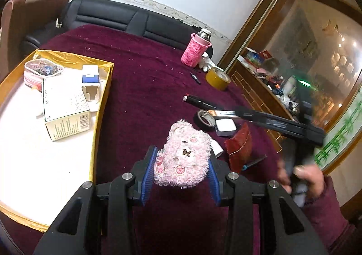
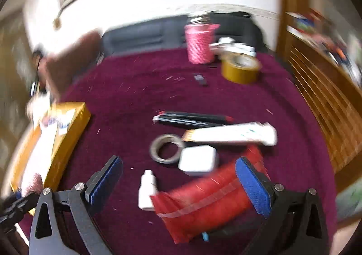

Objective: Organize objects
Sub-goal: 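Grasp the grey tape roll with the right tool while the left tool holds the plush, then place the plush with the left tool while the right tool places the tape roll in the tray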

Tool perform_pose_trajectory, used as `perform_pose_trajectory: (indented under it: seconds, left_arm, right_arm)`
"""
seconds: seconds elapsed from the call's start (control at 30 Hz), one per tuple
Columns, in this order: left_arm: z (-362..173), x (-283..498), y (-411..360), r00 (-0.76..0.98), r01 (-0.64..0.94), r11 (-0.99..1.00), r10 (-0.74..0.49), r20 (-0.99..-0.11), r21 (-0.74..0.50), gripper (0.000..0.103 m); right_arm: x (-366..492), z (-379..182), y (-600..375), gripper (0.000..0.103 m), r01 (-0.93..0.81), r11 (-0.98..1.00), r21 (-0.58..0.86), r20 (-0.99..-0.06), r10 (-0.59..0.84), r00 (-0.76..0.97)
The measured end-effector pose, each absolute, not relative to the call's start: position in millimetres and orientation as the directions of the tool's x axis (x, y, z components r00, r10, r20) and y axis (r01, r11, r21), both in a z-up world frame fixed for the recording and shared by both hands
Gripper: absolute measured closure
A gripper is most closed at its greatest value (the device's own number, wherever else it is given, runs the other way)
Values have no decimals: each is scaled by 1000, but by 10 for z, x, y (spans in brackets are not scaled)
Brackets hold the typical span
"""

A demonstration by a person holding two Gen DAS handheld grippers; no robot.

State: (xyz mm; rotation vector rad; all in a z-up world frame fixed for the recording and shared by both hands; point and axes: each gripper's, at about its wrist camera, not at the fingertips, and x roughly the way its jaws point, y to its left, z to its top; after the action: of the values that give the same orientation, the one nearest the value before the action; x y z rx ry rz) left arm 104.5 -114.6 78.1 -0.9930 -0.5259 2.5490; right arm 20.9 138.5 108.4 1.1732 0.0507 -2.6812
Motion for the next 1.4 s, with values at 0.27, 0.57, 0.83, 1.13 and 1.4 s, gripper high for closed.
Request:
perform_pose_trajectory:
  seconds: [0.27,0.57,0.83,1.13,1.4]
  left_arm:
    - [828,1240,-1376,-716,-173,-877,425,-554,-449,63]
    - [766,1235,-1623,-724,-118,-877,398,-564,-466,63]
    - [798,1288,-2045,-761,-22,-898,301,-575,-440,63]
    - [910,1153,-2708,-761,105,-943,129,-635,-316,62]
    - [800,741,-3028,-696,157,-969,29,-718,-192,62]
  right_arm:
    - [-564,495,893,47,280,-959,-45,-875,-98,-473]
    - [-728,235,821,80,274,-959,-69,-885,-68,-460]
    - [-449,526,907,92,260,-965,37,-826,-176,-535]
    - [82,1079,450,91,412,-893,179,-755,-393,-525]
    - [429,1132,-535,91,577,-772,267,-743,-546,-386]
